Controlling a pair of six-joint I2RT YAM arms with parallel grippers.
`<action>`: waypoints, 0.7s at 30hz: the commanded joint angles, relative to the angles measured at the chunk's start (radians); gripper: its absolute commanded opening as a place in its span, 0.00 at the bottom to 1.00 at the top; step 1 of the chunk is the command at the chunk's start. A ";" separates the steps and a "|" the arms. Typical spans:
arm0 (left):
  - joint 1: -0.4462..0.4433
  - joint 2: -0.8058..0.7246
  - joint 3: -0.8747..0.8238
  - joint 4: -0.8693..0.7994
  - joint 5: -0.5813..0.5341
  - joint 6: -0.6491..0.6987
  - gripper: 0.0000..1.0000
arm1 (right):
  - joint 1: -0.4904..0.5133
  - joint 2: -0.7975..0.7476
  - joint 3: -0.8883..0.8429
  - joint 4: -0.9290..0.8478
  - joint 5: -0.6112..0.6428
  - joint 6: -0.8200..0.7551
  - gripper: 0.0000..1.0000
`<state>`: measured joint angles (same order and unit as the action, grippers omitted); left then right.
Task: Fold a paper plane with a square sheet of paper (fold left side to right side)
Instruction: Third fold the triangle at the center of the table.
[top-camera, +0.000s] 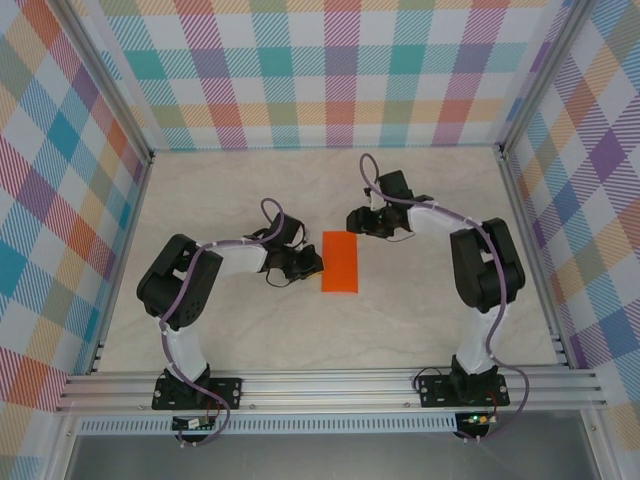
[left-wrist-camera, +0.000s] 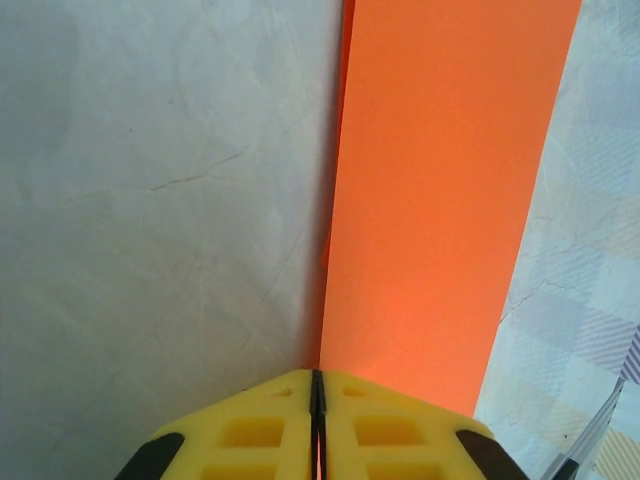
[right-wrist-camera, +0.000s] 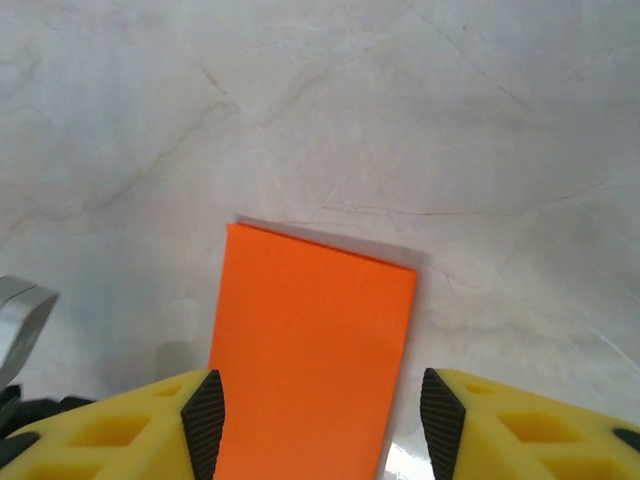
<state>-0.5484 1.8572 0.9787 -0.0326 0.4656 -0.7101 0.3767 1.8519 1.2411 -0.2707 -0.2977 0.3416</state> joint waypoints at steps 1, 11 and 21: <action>-0.015 -0.026 0.008 -0.026 -0.015 0.011 0.13 | -0.001 -0.017 -0.028 -0.009 -0.018 -0.057 0.58; -0.018 -0.043 -0.008 0.028 -0.007 -0.018 0.33 | -0.002 0.160 0.091 0.072 -0.199 0.054 0.56; -0.025 -0.017 0.004 0.056 0.005 -0.036 0.41 | -0.003 0.237 0.136 0.018 -0.156 0.049 0.55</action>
<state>-0.5556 1.8446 0.9779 -0.0086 0.4519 -0.7296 0.3748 2.0659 1.3552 -0.2272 -0.4538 0.3882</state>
